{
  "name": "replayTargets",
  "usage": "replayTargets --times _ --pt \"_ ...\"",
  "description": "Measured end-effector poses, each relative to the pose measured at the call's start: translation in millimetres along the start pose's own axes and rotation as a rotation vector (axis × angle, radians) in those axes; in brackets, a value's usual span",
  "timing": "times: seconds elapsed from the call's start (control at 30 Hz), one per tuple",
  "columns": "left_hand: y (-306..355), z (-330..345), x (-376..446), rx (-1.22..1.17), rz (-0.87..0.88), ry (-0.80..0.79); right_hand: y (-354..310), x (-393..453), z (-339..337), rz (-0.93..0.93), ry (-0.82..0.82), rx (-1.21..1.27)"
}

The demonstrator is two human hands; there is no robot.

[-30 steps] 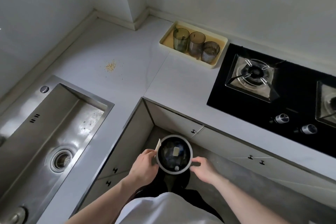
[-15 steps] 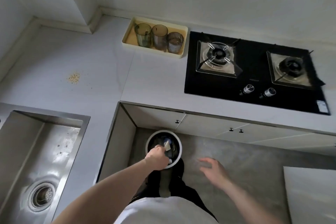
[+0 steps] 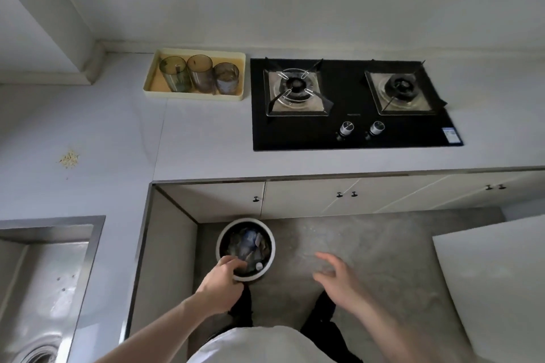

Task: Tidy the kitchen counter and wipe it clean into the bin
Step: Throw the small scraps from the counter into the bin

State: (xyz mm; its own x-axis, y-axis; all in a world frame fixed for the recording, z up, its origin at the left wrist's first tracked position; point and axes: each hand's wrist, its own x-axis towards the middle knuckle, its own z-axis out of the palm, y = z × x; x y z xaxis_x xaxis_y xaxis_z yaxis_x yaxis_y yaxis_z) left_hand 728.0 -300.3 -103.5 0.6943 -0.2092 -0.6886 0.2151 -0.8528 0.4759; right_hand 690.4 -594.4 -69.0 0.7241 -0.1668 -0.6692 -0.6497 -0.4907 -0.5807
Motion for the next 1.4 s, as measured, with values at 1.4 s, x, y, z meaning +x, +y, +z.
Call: replayTargets --times 1.4 --pt "678.8 31.7 208.1 0.298 0.681 0.13 162.4 146.2 -588.8 -0.148 0.458 0.223"
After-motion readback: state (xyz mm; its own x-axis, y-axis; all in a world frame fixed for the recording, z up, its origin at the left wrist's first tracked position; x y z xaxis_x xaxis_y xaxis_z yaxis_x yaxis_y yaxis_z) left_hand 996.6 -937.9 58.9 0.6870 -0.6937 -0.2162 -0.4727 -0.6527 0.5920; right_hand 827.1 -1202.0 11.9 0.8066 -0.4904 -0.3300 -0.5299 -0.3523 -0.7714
